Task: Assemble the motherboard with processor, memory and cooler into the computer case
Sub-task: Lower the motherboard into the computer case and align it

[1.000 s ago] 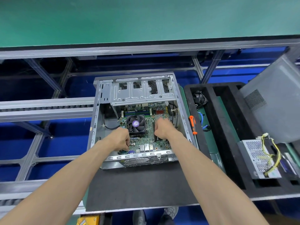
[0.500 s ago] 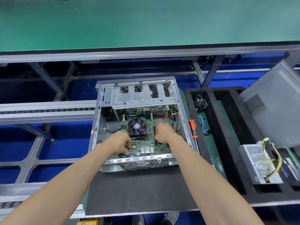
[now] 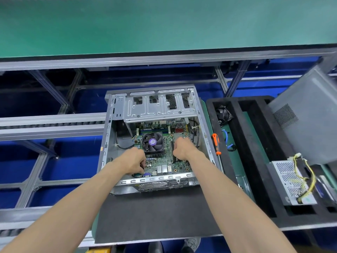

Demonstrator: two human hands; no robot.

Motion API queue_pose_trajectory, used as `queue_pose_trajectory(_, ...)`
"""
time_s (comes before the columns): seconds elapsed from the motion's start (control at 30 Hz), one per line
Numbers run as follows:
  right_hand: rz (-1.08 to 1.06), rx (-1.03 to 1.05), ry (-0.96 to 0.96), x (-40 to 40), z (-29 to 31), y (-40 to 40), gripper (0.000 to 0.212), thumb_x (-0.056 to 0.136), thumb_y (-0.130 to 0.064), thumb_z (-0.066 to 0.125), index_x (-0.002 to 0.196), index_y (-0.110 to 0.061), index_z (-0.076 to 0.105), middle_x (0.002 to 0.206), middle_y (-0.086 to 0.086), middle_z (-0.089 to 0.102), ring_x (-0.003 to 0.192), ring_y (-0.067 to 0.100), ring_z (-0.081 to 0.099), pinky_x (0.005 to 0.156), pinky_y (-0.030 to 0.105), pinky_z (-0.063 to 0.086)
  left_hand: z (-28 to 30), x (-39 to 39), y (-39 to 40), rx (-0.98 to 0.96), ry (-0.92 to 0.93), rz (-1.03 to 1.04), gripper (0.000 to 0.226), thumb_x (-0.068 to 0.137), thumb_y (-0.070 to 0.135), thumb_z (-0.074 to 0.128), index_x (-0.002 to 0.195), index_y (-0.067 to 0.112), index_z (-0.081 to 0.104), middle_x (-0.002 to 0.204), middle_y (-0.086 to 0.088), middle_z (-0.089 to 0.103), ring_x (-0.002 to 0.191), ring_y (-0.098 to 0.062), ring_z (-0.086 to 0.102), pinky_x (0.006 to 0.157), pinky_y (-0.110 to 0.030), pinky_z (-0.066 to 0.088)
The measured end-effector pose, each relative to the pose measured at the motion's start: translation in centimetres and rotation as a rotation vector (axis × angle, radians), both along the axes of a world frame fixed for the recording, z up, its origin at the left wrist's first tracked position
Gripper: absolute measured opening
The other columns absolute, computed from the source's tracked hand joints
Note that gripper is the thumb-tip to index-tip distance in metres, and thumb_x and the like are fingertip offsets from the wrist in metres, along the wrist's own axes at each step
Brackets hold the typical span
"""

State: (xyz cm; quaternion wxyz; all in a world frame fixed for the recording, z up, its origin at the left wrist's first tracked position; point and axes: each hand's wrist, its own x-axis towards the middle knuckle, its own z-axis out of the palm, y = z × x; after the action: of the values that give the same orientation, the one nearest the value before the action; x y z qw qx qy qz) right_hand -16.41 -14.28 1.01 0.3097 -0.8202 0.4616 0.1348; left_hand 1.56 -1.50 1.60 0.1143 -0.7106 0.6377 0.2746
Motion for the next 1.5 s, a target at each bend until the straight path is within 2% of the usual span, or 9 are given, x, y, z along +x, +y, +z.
queue_pose_trajectory(0.17, -0.001, -0.002, 0.029, 0.3, -0.1, 0.0, 0.029, 0.087, -0.002, 0.055, 0.063, -0.013, 0.044, 0.063, 0.004, 0.046, 0.052, 0.017, 0.043, 0.047, 0.027, 0.037, -0.4, -0.5, -0.6, 0.007, -0.046, -0.057, 0.012, 0.08, 0.021, 0.075, 0.088, 0.014, 0.079, 0.09, 0.003, 0.076, 0.086, -0.015, 0.07, 0.064, -0.021, 0.046)
queue_pose_trajectory(0.53, -0.016, 0.008, 0.042, 0.4, 0.2, 0.3, 0.03, 0.089, -0.005, 0.058, 0.065, -0.014, 0.042, 0.067, 0.004, 0.047, 0.054, 0.017, 0.044, 0.045, 0.026, 0.032, -0.3, -0.2, -0.5, 0.006, 0.014, 0.034, 0.008, 0.074, 0.019, 0.081, 0.08, 0.014, 0.081, 0.066, 0.012, 0.065, 0.054, 0.0, 0.054, 0.051, -0.008, 0.039)
queue_pose_trajectory(0.8, -0.029, 0.024, 0.043, 0.2, 0.9, 0.9, 0.03, 0.09, -0.001, 0.054, 0.063, -0.012, 0.044, 0.065, 0.004, 0.045, 0.053, 0.018, 0.042, 0.045, 0.026, 0.034, 0.4, 0.1, 0.1, -0.01, 0.029, 0.084, 0.013, 0.074, 0.027, 0.084, 0.082, 0.019, 0.079, 0.077, 0.011, 0.072, 0.074, -0.008, 0.066, 0.067, -0.023, 0.053)
queue_pose_trajectory(0.93, -0.089, 0.048, -0.01, 0.0, 1.2, 0.6, 0.018, 0.09, 0.005, 0.048, 0.092, 0.003, 0.066, 0.09, 0.016, 0.065, 0.077, 0.029, 0.064, 0.072, 0.04, 0.059, 1.0, 0.9, 0.5, -0.043, 0.088, 0.221, 0.017, 0.071, 0.026, 0.088, 0.086, 0.021, 0.08, 0.084, 0.009, 0.075, 0.075, -0.007, 0.065, 0.07, -0.022, 0.054)
queue_pose_trajectory(1.1, -0.174, -0.046, -0.076, -0.4, 1.4, 0.5, 0.022, 0.09, 0.004, 0.049, 0.101, 0.004, 0.068, 0.104, 0.02, 0.063, 0.092, 0.034, 0.067, 0.083, 0.047, 0.059, 1.9, 1.2, 0.4, 0.017, 0.282, 0.402, 0.011, 0.082, 0.015, 0.077, 0.077, 0.024, 0.079, 0.081, 0.008, 0.076, 0.074, -0.003, 0.065, 0.068, -0.02, 0.051)
queue_pose_trajectory(1.27, -0.231, -0.178, -0.028, -0.6, 1.6, 0.5, 0.024, 0.088, 0.0, 0.054, 0.068, -0.012, 0.049, 0.072, 0.006, 0.051, 0.056, 0.019, 0.045, 0.047, 0.028, 0.042, 1.9, 0.6, 0.9, 0.065, 0.526, 0.694, 0.017, 0.094, 0.007, 0.055, 0.084, 0.004, 0.07, 0.066, -0.009, 0.066, 0.06, -0.019, 0.06, 0.055, -0.032, 0.057)
queue_pose_trajectory(1.37, -0.246, -0.196, -0.014, -0.5, 1.5, 0.6, 0.028, 0.087, -0.001, 0.053, 0.066, -0.015, 0.041, 0.083, 0.007, 0.048, 0.058, 0.02, 0.043, 0.047, 0.028, 0.034, 1.5, 0.4, 1.2, -0.045, 0.296, 0.657, 0.017, 0.088, 0.0, 0.049, 0.085, -0.002, 0.066, 0.08, -0.016, 0.071, 0.065, -0.024, 0.062, 0.064, -0.039, 0.06)
queue_pose_trajectory(1.47, -0.238, -0.202, -0.015, -0.4, 1.5, 0.7, 0.002, 0.091, -0.007, 0.056, 0.09, -0.008, 0.056, 0.12, 0.014, 0.049, 0.086, 0.029, 0.057, 0.065, 0.035, 0.046, 1.2, 0.5, 0.9, -0.259, 0.068, 0.659, 0.019, 0.09, 0.0, 0.051, 0.108, 0.001, 0.055, 0.105, -0.018, 0.065, 0.083, -0.025, 0.053, 0.069, -0.036, 0.046)
queue_pose_trajectory(1.5, -0.236, -0.208, -0.015, -0.3, 1.3, 0.6, 0.01, 0.092, -0.009, 0.057, 0.101, -0.006, 0.058, 0.129, 0.014, 0.045, 0.097, 0.031, 0.058, 0.072, 0.037, 0.048, 1.1, 0.7, 0.6, -0.325, 0.062, 0.675, 0.024, 0.09, -0.001, 0.054, 0.113, 0.003, 0.048, 0.112, -0.018, 0.06, 0.087, -0.026, 0.05, 0.071, -0.034, 0.041)
